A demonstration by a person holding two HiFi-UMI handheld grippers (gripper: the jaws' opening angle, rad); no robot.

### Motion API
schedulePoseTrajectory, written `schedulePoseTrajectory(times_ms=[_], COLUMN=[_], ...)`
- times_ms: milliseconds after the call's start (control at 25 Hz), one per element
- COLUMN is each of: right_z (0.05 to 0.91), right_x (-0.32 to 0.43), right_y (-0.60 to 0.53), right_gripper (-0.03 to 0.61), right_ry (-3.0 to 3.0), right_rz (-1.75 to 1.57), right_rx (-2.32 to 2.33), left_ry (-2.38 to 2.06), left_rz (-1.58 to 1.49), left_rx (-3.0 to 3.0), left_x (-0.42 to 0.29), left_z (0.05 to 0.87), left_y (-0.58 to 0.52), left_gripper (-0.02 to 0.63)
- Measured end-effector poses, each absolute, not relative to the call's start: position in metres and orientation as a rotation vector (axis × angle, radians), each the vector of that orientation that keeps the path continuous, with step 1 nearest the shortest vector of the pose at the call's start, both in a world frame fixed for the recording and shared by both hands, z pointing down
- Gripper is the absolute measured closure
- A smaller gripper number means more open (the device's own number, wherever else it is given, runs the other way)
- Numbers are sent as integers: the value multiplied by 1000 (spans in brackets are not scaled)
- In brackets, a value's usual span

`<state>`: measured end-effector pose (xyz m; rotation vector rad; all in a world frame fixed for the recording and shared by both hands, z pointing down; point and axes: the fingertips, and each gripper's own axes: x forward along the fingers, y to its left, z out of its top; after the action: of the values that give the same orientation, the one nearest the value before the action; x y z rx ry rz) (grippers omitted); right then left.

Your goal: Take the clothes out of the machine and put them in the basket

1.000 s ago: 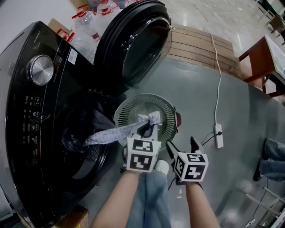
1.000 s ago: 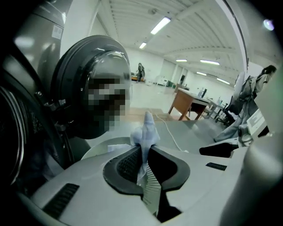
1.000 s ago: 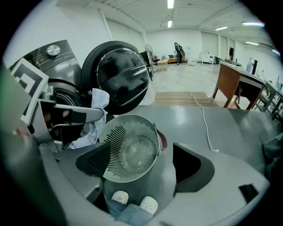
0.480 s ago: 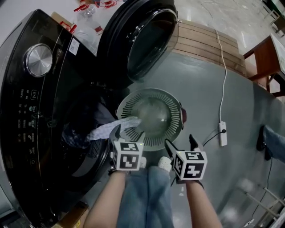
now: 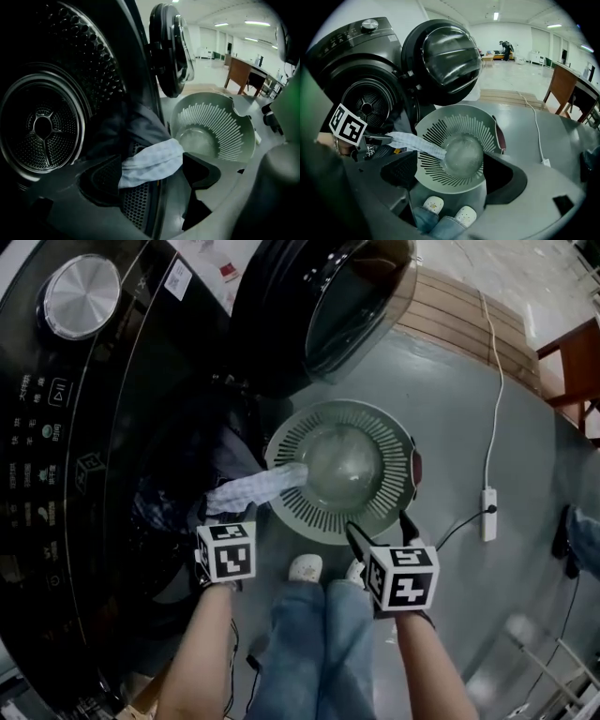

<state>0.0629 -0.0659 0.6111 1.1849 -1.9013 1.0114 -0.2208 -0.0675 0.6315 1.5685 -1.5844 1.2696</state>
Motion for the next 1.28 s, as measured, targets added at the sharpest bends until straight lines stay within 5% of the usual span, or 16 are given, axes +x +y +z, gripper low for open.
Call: schedulePoseTrajectory(times_ms=[480,560,640,680,720,1280], right_z=[626,626,627,626,626,590], right_x=[30,28,26,26,26,49], right_y=[-47,-46,-46,-45,-45,-61], right_gripper=[146,147,149,150,152,170], right_ry=[-1900,-1900,-1897,-1895,-1892,-1893], right_rz=[1005,1004,1001,1001,1003,1008], right_rx=[1120,1118,1120,1121,1122,1200], left_ry=[-1634,-1603,-1631,-1658,-1673,-1546], left_rz=[1183,1162,1180,1183,1176,868], left_rx=[1366,1384,1416,1434,1449,1629], left_x=[-289,-285,-284,-283,-280,-154], left_z=[671,676,667,659,651,587], left_y=[-44,-43,-46,-48,-49,-73], left_gripper=[231,347,384,523,569,574])
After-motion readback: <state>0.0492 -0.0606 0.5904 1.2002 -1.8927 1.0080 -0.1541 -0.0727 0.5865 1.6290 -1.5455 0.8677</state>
